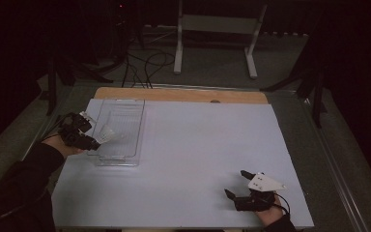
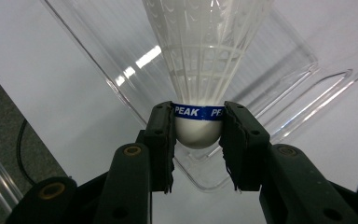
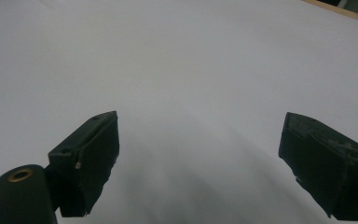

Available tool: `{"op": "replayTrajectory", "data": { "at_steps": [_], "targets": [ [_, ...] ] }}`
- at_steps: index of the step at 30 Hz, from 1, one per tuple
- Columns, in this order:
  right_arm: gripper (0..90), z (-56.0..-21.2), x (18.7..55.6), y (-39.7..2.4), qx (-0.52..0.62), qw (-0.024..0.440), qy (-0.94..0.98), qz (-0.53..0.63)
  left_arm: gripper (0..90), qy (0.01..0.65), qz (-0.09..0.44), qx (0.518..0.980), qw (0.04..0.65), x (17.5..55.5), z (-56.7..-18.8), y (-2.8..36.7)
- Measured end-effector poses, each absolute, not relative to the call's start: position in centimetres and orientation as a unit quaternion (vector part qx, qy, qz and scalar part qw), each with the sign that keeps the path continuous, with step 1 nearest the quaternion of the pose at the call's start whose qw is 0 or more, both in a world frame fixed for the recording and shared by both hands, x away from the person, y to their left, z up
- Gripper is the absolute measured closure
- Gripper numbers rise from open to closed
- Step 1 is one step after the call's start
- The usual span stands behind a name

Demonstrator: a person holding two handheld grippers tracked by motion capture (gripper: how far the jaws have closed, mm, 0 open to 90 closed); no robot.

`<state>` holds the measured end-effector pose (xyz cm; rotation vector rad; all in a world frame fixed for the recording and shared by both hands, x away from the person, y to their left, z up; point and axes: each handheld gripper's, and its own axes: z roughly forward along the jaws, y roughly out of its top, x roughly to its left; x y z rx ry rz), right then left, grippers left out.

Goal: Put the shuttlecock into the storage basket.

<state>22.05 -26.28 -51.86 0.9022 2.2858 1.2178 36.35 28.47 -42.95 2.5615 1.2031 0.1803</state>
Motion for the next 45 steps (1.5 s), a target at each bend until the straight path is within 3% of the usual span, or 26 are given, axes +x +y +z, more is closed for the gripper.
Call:
{"op": "replayTrajectory", "data": {
  "at_steps": [12, 14, 19, 29, 32, 45],
  "targets": [
    [12.2, -51.9, 22.1, -26.3, 0.323, 0.197, 0.817, 0.436, 65.2, 0.412, 0.062, 0.899, 0.131, 36.8, -43.2, 27.7],
    [12.2, -51.9, 22.1, -26.3, 0.323, 0.197, 0.817, 0.436, 58.9, 0.414, 0.062, 0.898, 0.135, 36.8, -42.9, 27.6],
    [12.2, -51.9, 22.1, -26.3, 0.323, 0.197, 0.816, 0.436, 31.5, 0.437, 0.073, 0.887, 0.128, 36.9, -42.1, 27.2],
    [12.2, -51.9, 22.1, -26.3, 0.324, 0.197, 0.816, 0.437, 14.1, 0.437, 0.071, 0.885, 0.142, 36.6, -41.7, 26.8],
    [12.2, -51.9, 22.1, -26.3, 0.325, 0.197, 0.815, 0.437, 0.6, 0.432, 0.063, 0.888, 0.145, 36.5, -41.6, 26.7],
    [12.2, -51.9, 22.1, -26.3, 0.325, 0.197, 0.815, 0.437, 0.0, 0.419, 0.053, 0.892, 0.161, 36.4, -41.4, 26.2]
  ]
}}
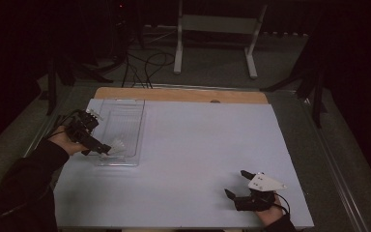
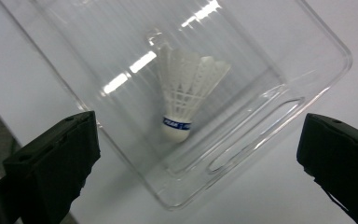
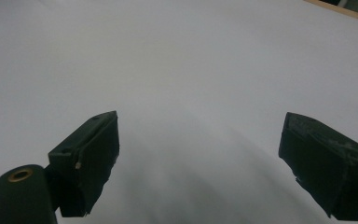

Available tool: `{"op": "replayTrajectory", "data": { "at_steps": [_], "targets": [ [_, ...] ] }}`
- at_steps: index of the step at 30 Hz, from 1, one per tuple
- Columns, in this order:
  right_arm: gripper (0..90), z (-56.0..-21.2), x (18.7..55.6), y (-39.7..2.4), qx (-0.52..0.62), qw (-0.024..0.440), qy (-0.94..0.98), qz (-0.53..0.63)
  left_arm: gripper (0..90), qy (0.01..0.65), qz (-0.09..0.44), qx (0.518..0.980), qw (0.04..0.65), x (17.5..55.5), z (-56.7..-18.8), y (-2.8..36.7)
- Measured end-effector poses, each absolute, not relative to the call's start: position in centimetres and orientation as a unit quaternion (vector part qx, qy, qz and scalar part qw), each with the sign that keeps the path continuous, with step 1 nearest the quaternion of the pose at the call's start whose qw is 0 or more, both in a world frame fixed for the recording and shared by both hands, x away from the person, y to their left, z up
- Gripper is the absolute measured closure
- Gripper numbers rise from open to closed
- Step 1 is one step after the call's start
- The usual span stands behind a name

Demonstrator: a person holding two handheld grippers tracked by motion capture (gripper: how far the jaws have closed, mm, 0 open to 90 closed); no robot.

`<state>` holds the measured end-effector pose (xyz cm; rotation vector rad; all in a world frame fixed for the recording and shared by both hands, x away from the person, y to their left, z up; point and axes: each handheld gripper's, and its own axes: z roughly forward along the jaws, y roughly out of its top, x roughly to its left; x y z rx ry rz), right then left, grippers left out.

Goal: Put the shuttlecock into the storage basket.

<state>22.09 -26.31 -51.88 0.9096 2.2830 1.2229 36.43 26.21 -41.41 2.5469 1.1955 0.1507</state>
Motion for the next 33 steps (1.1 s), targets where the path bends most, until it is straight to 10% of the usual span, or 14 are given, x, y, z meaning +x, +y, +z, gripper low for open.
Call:
{"op": "replayTrajectory", "data": {
  "at_steps": [33],
  "targets": [
    [12.3, -51.9, 22.1, -26.4, 0.324, 0.198, 0.815, 0.437, 0.0, 0.351, 0.073, 0.896, 0.263, 36.2, -39.2, 22.0]
  ]
}}
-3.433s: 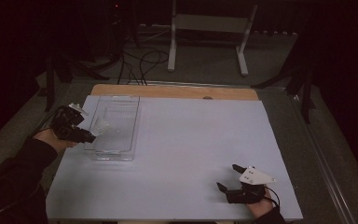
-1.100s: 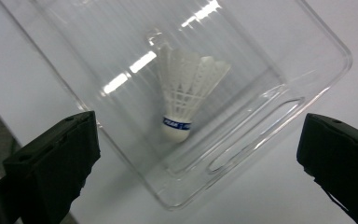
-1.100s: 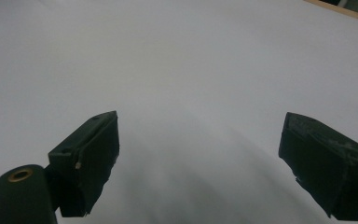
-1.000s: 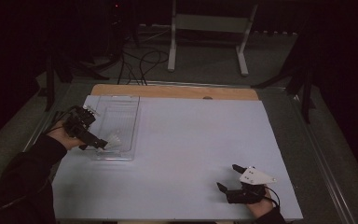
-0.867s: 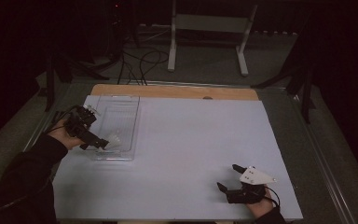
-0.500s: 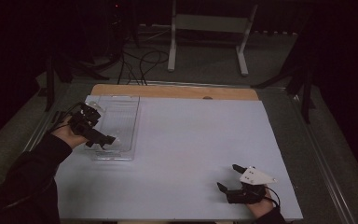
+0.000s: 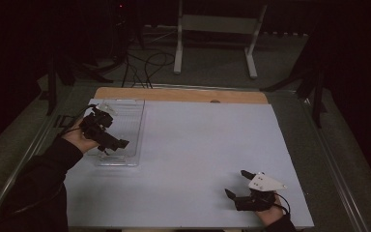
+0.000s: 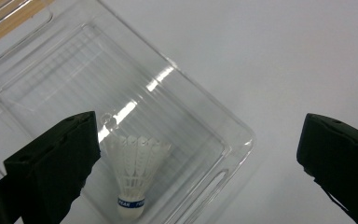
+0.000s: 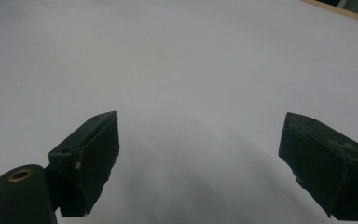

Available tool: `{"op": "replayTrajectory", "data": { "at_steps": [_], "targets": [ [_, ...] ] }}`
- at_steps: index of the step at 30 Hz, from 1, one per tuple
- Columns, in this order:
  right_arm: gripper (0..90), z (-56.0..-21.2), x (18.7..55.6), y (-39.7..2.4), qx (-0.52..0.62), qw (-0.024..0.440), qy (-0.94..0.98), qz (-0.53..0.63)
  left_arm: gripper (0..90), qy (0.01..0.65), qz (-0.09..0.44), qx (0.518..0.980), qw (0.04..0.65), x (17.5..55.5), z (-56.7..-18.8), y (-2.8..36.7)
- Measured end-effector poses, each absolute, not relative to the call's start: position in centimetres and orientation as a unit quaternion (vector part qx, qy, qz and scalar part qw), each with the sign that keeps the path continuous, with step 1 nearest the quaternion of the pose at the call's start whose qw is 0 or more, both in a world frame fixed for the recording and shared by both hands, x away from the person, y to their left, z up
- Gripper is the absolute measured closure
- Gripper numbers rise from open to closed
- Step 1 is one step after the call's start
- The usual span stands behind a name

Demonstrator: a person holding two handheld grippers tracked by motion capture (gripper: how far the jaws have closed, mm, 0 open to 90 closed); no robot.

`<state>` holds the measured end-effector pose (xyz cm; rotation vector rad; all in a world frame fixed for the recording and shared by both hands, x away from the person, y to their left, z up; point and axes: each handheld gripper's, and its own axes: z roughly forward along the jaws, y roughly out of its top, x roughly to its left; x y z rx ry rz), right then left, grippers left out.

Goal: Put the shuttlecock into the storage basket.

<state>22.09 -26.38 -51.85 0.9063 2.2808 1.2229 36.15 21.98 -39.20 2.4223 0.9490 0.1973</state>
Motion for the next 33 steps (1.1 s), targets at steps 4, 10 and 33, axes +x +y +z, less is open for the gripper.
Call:
{"op": "replayTrajectory", "data": {
  "at_steps": [4, 10, 33],
  "targets": [
    [12.2, -51.8, 22.1, -26.4, 0.325, 0.198, 0.815, 0.438, 0.0, 0.352, 0.074, 0.897, 0.258, 36.2, -39.0, 21.4],
    [12.2, -51.8, 22.0, -26.4, 0.322, 0.198, 0.815, 0.438, 0.0, 0.348, 0.082, 0.897, 0.259, 36.3, -39.0, 20.6],
    [12.3, -51.7, 22.0, -26.4, 0.323, 0.198, 0.815, 0.439, 0.0, 0.306, 0.069, 0.906, 0.283, 36.0, -38.9, 17.0]
  ]
}}
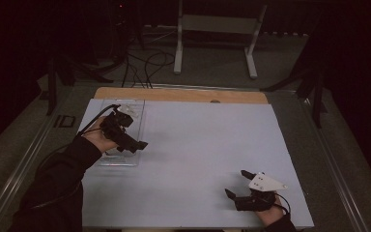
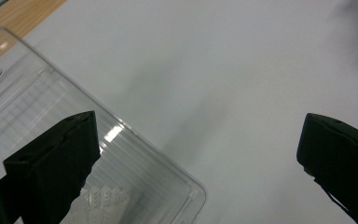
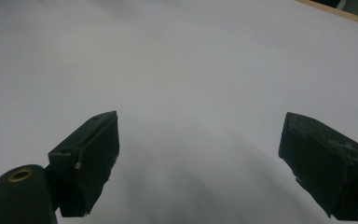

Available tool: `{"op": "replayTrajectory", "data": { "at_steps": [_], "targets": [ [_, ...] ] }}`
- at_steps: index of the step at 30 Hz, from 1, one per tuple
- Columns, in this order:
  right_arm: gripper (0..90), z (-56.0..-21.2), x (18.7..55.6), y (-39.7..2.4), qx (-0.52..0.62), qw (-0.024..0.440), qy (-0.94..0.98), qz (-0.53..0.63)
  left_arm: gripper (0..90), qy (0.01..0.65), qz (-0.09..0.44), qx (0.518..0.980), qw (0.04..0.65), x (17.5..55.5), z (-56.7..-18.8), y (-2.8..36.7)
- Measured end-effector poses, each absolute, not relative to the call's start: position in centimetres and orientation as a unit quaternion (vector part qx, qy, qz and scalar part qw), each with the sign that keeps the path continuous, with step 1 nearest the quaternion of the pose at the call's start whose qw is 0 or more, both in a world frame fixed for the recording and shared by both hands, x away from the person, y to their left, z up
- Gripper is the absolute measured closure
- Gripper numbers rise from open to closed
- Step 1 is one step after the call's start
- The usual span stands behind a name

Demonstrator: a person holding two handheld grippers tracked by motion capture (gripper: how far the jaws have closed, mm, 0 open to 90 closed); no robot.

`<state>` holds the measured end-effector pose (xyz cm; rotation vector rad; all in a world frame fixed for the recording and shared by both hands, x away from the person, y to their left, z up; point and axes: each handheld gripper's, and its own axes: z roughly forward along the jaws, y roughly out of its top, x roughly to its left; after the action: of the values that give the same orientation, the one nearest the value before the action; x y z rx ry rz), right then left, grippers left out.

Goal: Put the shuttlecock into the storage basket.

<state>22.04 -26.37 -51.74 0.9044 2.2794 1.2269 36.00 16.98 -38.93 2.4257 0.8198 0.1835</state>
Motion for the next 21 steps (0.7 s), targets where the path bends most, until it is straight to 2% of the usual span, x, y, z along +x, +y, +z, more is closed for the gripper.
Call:
{"op": "replayTrajectory", "data": {
  "at_steps": [21],
  "targets": [
    [12.2, -51.8, 22.0, -26.4, 0.324, 0.197, 0.814, 0.439, 0.0, 0.257, 0.054, 0.919, 0.293, 35.7, -39.1, 12.9]
  ]
}}
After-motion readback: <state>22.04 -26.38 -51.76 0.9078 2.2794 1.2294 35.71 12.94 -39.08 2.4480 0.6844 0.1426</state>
